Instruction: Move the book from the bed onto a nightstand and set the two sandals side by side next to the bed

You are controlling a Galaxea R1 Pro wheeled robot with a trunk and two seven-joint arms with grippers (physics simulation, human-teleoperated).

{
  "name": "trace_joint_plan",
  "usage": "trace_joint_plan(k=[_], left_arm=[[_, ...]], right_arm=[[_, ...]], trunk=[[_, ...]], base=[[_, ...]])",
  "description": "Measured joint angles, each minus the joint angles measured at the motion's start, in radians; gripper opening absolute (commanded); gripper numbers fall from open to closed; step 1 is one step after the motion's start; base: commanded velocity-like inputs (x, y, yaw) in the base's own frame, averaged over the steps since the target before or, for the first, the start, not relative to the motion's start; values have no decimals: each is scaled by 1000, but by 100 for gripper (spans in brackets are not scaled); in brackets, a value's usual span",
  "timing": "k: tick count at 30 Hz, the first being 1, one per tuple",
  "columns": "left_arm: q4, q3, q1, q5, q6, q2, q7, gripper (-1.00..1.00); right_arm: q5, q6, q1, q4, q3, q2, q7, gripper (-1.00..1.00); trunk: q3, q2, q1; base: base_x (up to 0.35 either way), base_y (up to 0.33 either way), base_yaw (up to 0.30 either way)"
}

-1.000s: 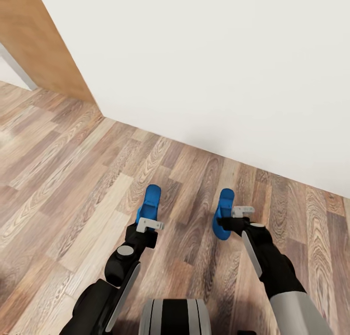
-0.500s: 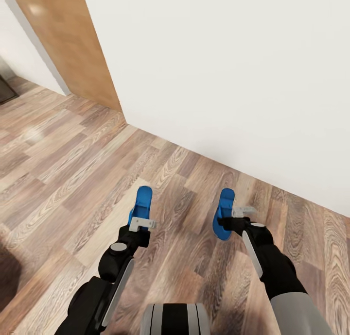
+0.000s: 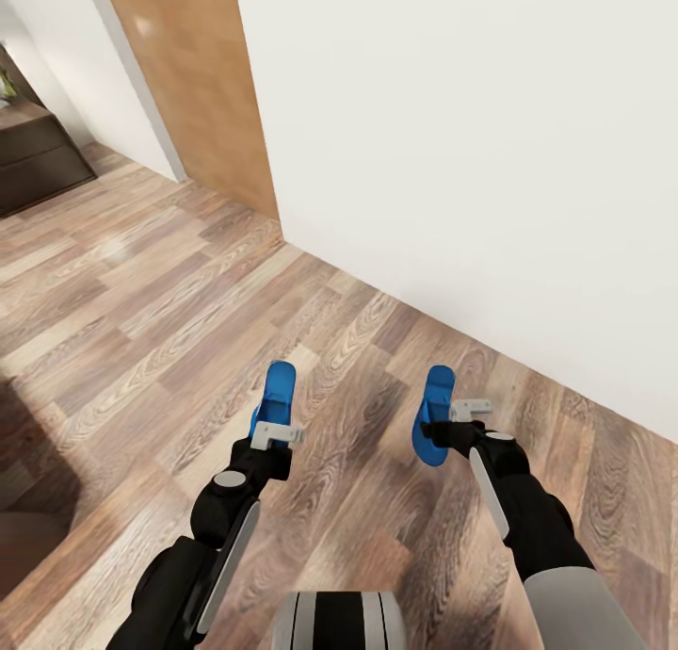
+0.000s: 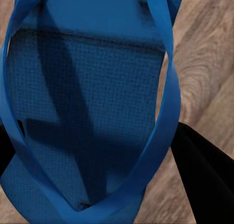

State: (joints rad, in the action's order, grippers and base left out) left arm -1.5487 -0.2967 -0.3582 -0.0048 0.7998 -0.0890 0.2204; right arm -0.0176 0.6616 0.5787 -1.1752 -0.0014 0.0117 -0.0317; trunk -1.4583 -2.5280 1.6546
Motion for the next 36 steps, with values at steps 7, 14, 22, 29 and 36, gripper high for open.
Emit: trace_joint_plan(k=[7, 14, 22, 29, 36], left_arm=[[0, -1, 0, 0, 0, 0, 0, -100], [0, -9, 0, 0, 1, -5, 0, -100], [1, -13, 0, 0, 1, -18, 0, -100], [0, -15, 0, 0, 2, -21, 0, -100], [0, -15, 0, 0, 2, -20, 0, -100]], right_arm=[[-1, 1, 0, 0, 0, 0, -1, -100], [-4, 4, 0, -6, -1, 0, -2, -100], [-4, 16, 0, -32, -1, 0, -3, -100], [-8, 30, -15, -78, -2, -1, -5, -100], [-7, 66, -43, -125, -1, -1, -9, -100]], trunk=[[36, 2, -3], [73, 3, -6], [115, 5, -10], [151, 7, -13], [188, 8, -16]], base=[[0, 0, 177], [0, 0, 170], [0, 0, 169], [0, 0, 169], [0, 0, 174]])
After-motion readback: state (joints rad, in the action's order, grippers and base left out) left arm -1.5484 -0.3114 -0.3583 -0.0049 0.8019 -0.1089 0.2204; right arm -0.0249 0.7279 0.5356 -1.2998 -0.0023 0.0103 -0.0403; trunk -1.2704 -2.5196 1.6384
